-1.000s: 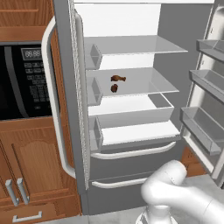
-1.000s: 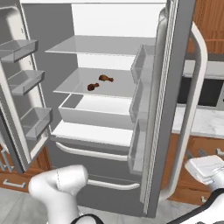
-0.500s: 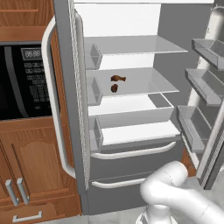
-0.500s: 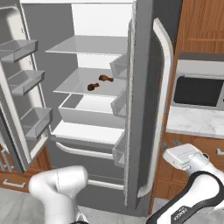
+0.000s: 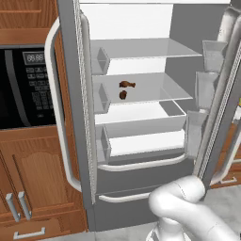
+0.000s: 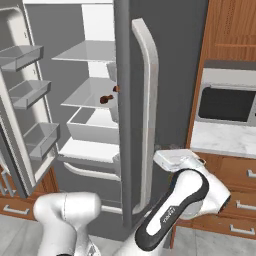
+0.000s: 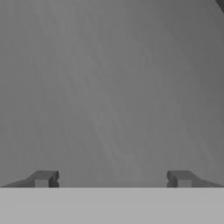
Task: Place the chicken drumstick on the counter behind the older chicken drumstick on the same shelf of the fridge to maintain FIFO order. Close the fridge door when finished.
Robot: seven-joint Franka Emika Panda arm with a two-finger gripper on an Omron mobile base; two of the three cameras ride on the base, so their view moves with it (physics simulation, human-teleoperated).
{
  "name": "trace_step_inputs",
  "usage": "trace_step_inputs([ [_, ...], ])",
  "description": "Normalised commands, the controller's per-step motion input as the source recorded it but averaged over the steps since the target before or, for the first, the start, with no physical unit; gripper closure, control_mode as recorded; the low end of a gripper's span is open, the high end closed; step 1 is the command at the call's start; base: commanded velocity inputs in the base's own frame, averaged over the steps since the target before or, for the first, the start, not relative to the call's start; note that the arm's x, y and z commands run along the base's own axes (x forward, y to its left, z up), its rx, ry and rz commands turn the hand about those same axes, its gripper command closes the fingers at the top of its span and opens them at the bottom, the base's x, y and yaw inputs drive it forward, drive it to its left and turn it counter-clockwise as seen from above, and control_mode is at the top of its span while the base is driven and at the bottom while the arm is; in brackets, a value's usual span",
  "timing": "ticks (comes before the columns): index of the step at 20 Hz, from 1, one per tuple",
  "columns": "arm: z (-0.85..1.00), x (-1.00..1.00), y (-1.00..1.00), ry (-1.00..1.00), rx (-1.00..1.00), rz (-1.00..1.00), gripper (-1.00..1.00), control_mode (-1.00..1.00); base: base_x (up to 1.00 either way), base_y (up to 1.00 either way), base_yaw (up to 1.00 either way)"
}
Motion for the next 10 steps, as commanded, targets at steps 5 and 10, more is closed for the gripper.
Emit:
trace_step_inputs([
  [5, 0.19, 0.69, 0.69, 0.04, 0.00, -0.20, -1.00, -1.00, 0.00, 0.00, 0.00],
  [10, 0.28, 0.63, 0.36, 0.10, 0.00, -0.12, -1.00, -1.00, 0.00, 0.00, 0.00],
])
